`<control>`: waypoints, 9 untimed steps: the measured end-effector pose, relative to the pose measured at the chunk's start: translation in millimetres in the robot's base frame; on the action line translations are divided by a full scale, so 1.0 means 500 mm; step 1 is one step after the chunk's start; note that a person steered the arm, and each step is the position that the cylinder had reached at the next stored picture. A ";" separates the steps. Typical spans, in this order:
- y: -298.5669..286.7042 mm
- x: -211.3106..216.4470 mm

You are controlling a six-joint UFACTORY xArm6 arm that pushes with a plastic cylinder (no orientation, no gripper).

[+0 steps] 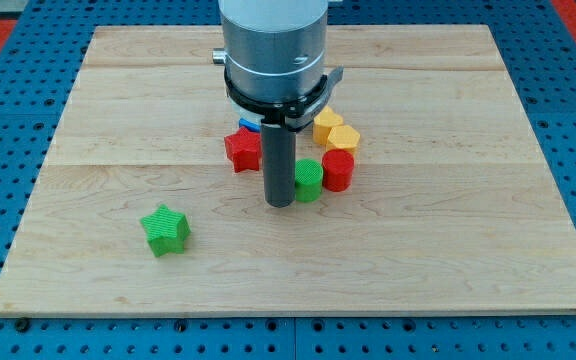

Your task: Push the green star below red star

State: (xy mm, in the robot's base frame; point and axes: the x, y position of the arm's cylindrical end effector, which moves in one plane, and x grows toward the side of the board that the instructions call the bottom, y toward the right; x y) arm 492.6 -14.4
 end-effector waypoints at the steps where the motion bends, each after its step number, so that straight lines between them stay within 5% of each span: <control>1: -0.002 0.092; 2: -0.039 0.230; 4: -0.361 0.225; 5: -0.385 0.149; 7: -0.190 0.033; 9: -0.282 0.115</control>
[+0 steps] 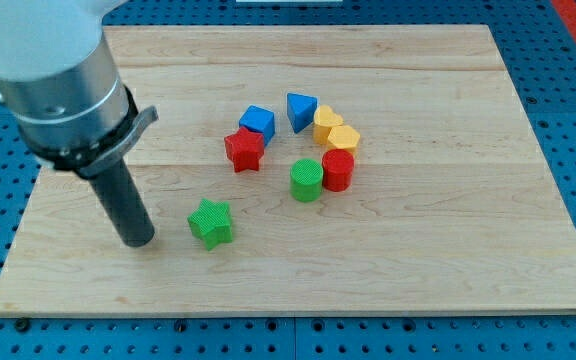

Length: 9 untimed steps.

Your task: Push the green star below red star

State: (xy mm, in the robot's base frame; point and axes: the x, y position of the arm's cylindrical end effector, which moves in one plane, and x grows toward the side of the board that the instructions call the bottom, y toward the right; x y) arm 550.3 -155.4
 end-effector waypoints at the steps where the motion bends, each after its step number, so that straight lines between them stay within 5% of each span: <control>1: 0.077 -0.001; 3: 0.187 -0.135; 6: 0.217 0.052; 9: 0.203 -0.074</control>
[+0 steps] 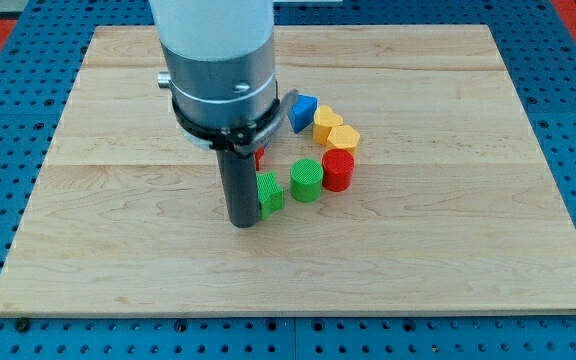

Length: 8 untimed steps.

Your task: Push the green star below red star

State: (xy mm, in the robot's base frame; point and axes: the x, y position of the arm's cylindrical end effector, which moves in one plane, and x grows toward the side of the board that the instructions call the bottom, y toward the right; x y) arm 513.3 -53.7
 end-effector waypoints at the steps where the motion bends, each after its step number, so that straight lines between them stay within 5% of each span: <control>1: -0.008 -0.029; 3: 0.016 0.076; 8: 0.006 -0.015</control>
